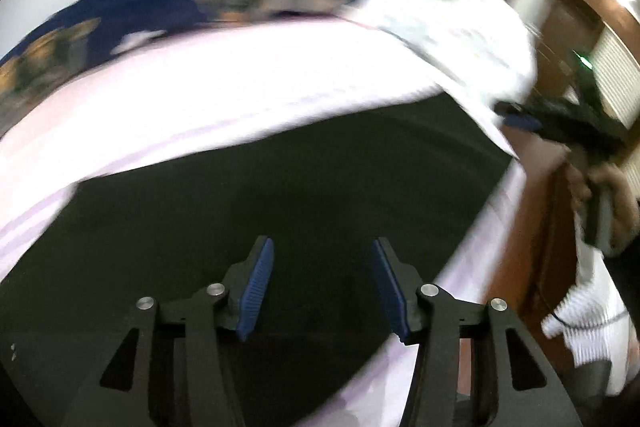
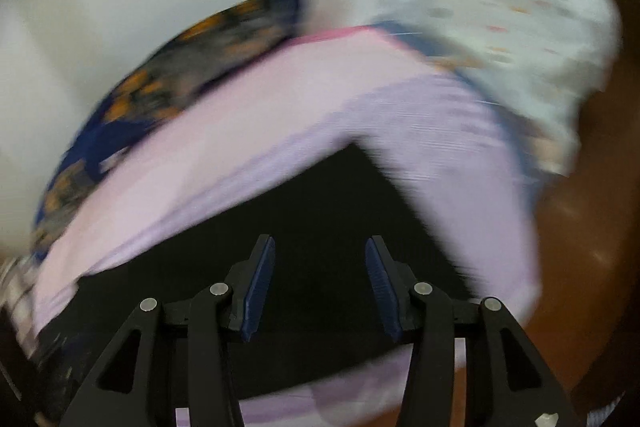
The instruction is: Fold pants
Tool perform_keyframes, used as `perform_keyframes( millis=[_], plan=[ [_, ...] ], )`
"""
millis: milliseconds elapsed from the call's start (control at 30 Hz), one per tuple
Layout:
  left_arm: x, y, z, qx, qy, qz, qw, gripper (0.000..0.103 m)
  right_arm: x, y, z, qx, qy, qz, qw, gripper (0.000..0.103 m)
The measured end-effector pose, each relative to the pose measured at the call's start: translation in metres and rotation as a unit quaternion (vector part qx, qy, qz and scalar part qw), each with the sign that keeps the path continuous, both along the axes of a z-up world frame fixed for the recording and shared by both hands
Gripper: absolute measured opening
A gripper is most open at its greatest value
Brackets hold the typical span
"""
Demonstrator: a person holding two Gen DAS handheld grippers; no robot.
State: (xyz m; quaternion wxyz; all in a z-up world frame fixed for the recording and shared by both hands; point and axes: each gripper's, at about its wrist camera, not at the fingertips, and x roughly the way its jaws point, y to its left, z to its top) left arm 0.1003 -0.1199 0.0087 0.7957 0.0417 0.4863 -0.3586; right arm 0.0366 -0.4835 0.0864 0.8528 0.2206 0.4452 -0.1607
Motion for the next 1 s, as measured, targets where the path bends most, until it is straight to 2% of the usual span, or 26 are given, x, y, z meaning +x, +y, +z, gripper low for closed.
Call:
perform_keyframes(
  millis=[67,100,167,267,333,433,533,633,700,900,933,967,1000],
  plan=[
    [0.015,0.028,-0.001,0.009,-0.007,0.052,0.9986,0.052,0.029,0.037,-0.004,0.016,-0.001,0.064,0.998,0.045],
    [0.024,0.05,-0.001,0.02,-0.016,0.093,0.9953,0.052,0.044,0.057,-0.006,0.022,-0.001,0.096,0.995,0.045],
    [0.034,0.077,-0.004,0.04,-0.026,0.142,0.9887,0.052,0.071,0.097,-0.01,0.028,0.002,0.152,0.988,0.045],
    [0.042,0.115,-0.012,0.08,-0.033,0.198,0.9763,0.052,0.117,0.162,-0.019,0.059,0.009,0.244,0.968,0.045],
    [0.047,0.139,-0.019,0.087,-0.029,0.219,0.9714,0.052,0.141,0.196,-0.022,0.08,0.015,0.292,0.953,0.045],
    [0.047,0.155,-0.029,0.107,-0.036,0.234,0.9656,0.052,0.174,0.253,-0.033,0.11,0.032,0.362,0.925,0.045],
    [0.048,0.166,-0.038,0.087,-0.018,0.239,0.967,0.052,0.202,0.299,-0.047,0.114,0.052,0.421,0.898,0.045],
    [0.047,0.168,-0.039,0.083,-0.024,0.227,0.97,0.052,0.225,0.338,-0.069,0.127,0.091,0.467,0.871,0.045],
    [0.048,0.171,-0.04,0.073,-0.023,0.223,0.9718,0.052,0.234,0.35,-0.082,0.131,0.114,0.48,0.86,0.045],
    [0.051,0.181,-0.041,0.041,-0.013,0.219,0.9748,0.052,0.246,0.366,-0.105,0.153,0.161,0.525,0.821,0.028],
    [0.051,0.181,-0.041,0.042,-0.013,0.216,0.9754,0.052,0.247,0.367,-0.106,0.149,0.16,0.528,0.821,0.022],
    [0.051,0.181,-0.041,0.043,-0.014,0.215,0.9756,0.052,0.249,0.366,-0.106,0.144,0.155,0.527,0.823,0.013],
    [0.052,0.18,-0.04,0.049,-0.015,0.213,0.9758,0.052,0.252,0.364,-0.104,0.156,0.147,0.522,0.825,0.011]
  ],
)
